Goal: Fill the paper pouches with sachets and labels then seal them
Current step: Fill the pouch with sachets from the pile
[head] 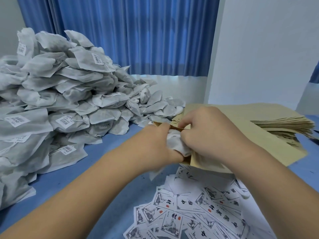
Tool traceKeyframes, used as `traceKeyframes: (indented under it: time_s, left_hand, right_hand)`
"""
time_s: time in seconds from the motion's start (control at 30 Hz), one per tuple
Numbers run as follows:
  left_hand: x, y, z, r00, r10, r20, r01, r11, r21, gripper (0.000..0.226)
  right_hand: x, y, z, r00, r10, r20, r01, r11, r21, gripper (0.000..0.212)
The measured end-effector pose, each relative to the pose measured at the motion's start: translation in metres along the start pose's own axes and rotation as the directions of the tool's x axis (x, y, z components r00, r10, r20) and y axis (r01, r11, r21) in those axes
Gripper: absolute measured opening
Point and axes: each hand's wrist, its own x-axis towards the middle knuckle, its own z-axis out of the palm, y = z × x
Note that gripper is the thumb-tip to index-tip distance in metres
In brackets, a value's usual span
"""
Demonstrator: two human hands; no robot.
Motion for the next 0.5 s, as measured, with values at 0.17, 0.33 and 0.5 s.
traceKeyframes:
  time_s: [0.17, 0.33, 0.5]
  left_hand:
    - [-0.002, -0.012, -0.014, 0.97, 0.079, 0.23, 0.083, 0.783, -0.617, 0.072]
    - [0.001, -0.023, -0.021, 0.993, -0.012, 0.12, 0.086, 0.768, -0.635, 0.062]
    - [-0.003, -0.014, -0.017, 0.995, 0.097, 0.016, -0.084, 0.92, -0.382, 0.012]
  right_hand:
    - [0.004, 0.008, -0.001, 0.998, 0.06, -0.024, -0.057, 0.994, 0.096, 0.026]
    - [0.005, 0.013, 0.0, 0.997, 0.064, -0.035, -0.06, 0.991, 0.122, 0.025]
    - [0.005, 0.008, 0.001, 0.998, 0.054, -0.022, -0.05, 0.989, 0.139, 0.023]
